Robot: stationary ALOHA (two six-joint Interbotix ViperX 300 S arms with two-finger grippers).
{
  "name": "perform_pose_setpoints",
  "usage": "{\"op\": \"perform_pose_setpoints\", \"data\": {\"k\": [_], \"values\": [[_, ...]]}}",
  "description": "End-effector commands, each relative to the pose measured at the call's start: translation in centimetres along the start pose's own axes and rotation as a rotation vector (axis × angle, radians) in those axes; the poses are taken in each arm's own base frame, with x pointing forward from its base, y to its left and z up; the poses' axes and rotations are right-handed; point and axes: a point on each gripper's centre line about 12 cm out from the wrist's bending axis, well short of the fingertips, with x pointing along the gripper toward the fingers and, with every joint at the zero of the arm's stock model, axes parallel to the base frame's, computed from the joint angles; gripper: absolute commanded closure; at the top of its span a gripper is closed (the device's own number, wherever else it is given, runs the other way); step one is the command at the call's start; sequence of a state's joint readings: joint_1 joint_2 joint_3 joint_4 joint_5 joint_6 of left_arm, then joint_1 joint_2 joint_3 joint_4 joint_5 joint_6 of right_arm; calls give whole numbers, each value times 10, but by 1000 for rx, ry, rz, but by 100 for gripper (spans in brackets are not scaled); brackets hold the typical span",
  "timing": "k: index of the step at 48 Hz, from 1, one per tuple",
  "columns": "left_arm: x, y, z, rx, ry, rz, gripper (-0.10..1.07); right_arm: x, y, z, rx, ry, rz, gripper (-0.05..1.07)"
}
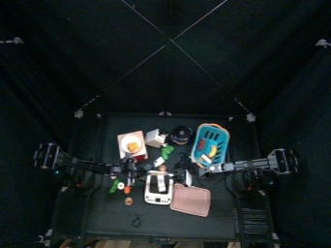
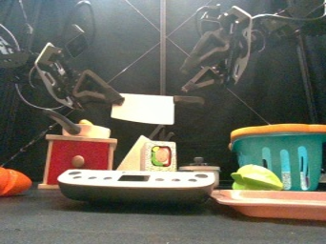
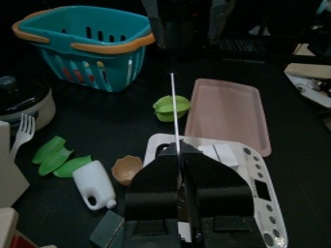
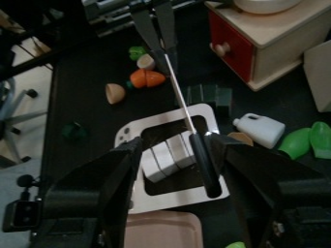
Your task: Reorient grip
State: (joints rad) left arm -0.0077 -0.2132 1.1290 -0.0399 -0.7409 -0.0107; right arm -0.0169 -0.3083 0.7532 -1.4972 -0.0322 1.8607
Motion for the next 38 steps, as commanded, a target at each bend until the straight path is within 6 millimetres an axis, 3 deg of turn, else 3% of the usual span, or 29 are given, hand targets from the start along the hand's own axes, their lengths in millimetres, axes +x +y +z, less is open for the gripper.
{"op": "perform_pose_setpoints", "data": {"k": [1,8,16,29,38], "values": [[3,0,9,0,-31,1,67,-13,4,23,103,-70,42,8],[3,0,9,0,-31,1,67,-22,-11,44,351,-138,81,8],[3,0,8,1,-28,0,67,-25,-28,52,528,-186,75,7],[2,0,7,4,-25,-1,67,-19,-41,48,625,-185,-50,7],[2,0,7,4,-25,-1,67,-24,-29,56,610,-196,-58,7]]}}
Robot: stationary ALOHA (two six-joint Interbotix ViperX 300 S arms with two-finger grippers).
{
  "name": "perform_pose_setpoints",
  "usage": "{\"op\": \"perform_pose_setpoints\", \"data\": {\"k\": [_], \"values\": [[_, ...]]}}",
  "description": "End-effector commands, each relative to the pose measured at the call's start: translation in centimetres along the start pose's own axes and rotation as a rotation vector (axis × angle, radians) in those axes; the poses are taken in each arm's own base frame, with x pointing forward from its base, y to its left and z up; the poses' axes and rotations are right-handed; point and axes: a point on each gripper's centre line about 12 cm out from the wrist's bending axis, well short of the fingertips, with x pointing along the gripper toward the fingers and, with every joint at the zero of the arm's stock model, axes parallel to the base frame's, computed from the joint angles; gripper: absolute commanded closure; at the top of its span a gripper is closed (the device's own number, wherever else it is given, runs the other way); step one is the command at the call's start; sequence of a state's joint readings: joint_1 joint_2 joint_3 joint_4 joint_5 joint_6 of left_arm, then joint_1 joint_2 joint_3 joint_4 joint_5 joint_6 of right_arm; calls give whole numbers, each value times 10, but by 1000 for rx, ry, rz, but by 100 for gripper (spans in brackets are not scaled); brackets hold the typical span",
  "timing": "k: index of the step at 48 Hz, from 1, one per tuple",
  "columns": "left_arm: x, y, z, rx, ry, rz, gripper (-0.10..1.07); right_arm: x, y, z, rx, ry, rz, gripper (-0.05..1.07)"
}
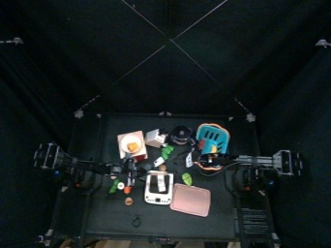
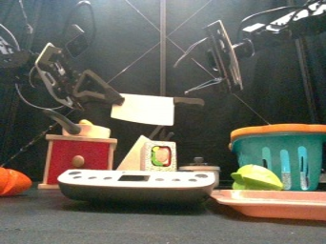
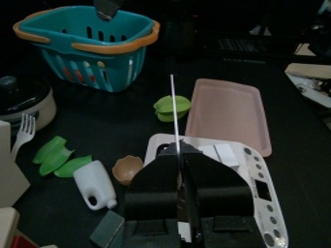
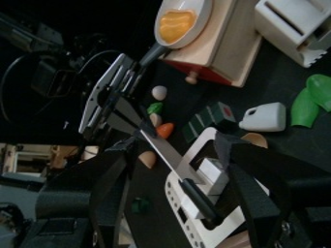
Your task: Reorient grip
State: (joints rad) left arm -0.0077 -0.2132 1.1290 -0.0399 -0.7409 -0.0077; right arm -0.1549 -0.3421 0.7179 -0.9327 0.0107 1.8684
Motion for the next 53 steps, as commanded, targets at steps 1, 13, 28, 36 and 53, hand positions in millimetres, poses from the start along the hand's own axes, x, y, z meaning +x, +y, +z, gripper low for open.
{"op": "perform_pose_setpoints", "data": {"k": [1,13,28,36,53], "values": [[2,0,7,1,-25,-1,67,-10,22,10,-7,-33,54,7],[2,0,7,3,-25,0,67,-12,26,3,11,-35,-19,7],[2,1,7,4,-25,3,67,-24,30,-5,23,-40,-107,7],[2,2,7,5,-23,4,67,-30,36,1,-29,-30,-159,7],[2,1,7,6,-25,1,67,-38,46,4,-340,215,-222,9]]}}
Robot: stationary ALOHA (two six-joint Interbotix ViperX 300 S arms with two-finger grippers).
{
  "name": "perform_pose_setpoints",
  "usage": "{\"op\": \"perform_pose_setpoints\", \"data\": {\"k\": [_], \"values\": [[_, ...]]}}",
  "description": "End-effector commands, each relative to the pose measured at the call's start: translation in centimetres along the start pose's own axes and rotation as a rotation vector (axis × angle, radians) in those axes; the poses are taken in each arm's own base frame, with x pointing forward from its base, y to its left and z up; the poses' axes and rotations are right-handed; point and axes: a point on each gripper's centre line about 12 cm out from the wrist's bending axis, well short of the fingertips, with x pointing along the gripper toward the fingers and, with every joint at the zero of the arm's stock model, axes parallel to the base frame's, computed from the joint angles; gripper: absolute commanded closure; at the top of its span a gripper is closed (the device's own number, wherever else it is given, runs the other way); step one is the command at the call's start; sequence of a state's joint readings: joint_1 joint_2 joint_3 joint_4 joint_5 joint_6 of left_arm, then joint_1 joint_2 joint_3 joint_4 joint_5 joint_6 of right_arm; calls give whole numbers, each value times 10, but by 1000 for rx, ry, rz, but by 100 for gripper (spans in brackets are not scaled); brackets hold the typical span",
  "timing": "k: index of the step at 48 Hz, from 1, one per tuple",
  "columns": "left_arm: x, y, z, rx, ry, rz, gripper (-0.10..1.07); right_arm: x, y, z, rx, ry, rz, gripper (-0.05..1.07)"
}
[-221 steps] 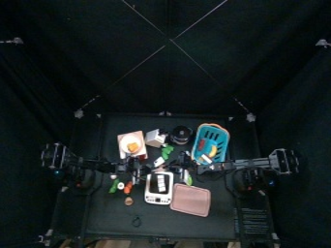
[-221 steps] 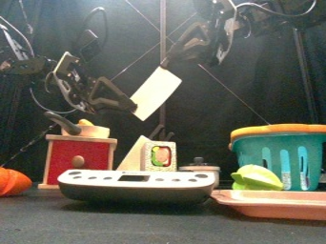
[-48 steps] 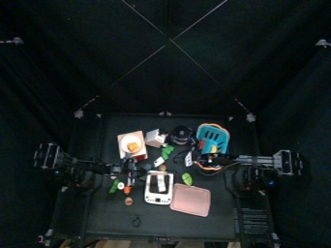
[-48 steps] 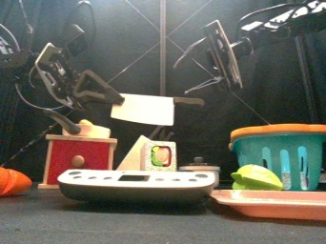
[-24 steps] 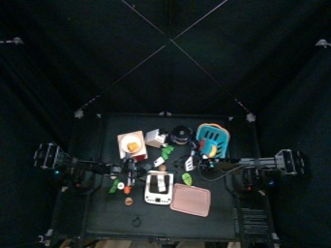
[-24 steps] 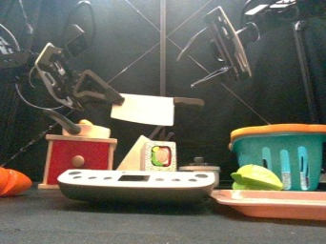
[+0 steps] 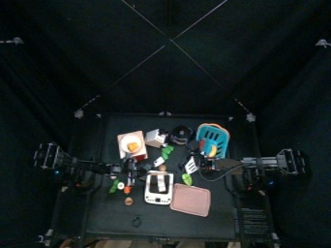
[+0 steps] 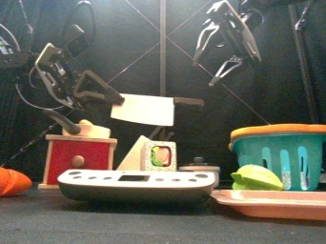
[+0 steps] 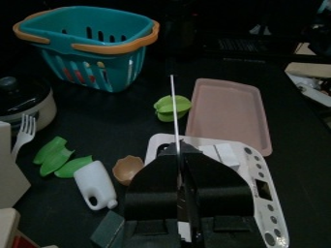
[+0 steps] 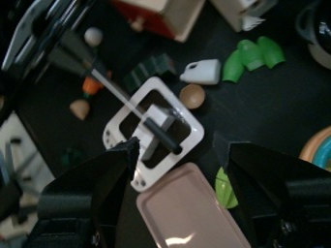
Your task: Reorient grip
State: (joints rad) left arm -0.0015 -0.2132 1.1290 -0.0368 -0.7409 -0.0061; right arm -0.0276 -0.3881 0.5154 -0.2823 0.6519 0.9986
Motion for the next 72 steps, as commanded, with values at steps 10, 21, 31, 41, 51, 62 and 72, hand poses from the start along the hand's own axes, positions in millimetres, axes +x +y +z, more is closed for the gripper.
{"op": "perform_pose_setpoints", "data": {"k": [10,21,31,41,51,62,72], "values": [[2,-2,9,8,-31,-11,67,5,-4,-18,-409,-70,160,9],[2,-4,15,11,-53,-18,67,15,-11,-36,-537,-183,254,9],[3,-5,16,12,-58,-22,67,23,-10,-41,-577,-239,298,9],[4,-5,19,12,-66,-23,67,39,-10,-45,-614,-217,283,11],[4,-5,19,13,-67,-22,67,49,-9,-44,-620,-203,272,20],[4,-5,20,12,-70,-23,67,58,-10,-45,-617,-183,259,26],[4,-5,20,11,-70,-21,67,59,-7,-41,-622,-192,260,27]]}}
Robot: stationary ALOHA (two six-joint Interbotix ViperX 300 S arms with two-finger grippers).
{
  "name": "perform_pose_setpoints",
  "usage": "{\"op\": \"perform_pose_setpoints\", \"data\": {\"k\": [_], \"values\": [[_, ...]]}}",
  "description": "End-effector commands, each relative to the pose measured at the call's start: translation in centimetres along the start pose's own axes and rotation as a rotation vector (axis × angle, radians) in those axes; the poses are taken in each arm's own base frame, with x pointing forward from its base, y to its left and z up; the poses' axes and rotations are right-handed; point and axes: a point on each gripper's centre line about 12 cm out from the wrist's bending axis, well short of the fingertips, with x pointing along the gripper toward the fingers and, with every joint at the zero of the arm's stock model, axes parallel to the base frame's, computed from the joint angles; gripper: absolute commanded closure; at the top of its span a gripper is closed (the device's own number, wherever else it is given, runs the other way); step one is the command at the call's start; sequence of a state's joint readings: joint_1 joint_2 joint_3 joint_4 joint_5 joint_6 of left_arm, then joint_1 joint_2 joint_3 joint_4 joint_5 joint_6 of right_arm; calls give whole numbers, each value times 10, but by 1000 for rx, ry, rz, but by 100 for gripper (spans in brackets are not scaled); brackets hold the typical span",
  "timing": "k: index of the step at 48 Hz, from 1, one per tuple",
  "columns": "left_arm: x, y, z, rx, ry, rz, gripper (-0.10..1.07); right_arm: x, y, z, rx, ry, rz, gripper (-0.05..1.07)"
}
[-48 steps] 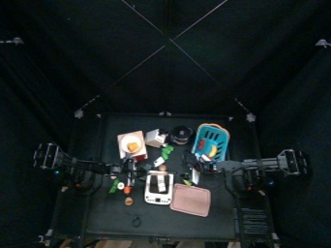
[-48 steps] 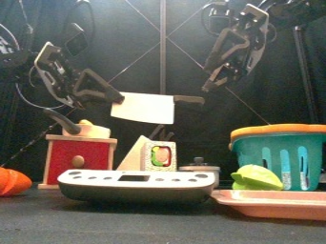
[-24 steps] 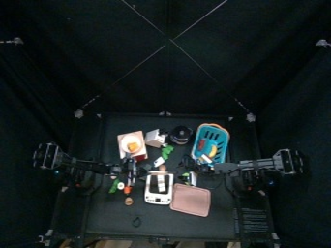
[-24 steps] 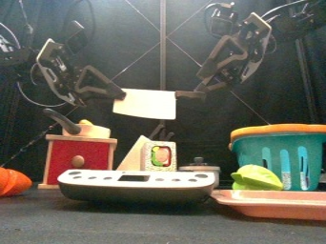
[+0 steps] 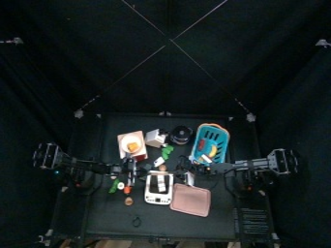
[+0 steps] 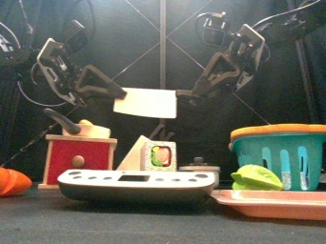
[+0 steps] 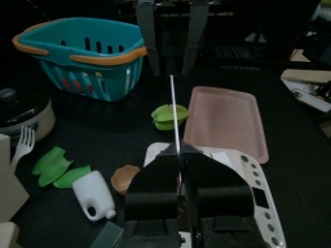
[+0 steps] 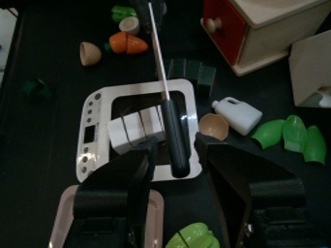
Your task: Reorient grip
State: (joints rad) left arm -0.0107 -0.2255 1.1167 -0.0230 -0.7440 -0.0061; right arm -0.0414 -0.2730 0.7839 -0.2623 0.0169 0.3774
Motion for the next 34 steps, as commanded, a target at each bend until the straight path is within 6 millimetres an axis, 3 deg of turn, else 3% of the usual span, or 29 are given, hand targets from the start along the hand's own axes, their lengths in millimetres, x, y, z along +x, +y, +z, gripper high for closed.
{"op": "perform_pose_setpoints", "data": {"k": [1,34], "values": [[4,-1,12,1,-43,-3,67,-3,0,16,-3,-49,2,27],[5,-1,10,1,-40,-3,67,5,-1,15,-28,-27,-4,27]]}}
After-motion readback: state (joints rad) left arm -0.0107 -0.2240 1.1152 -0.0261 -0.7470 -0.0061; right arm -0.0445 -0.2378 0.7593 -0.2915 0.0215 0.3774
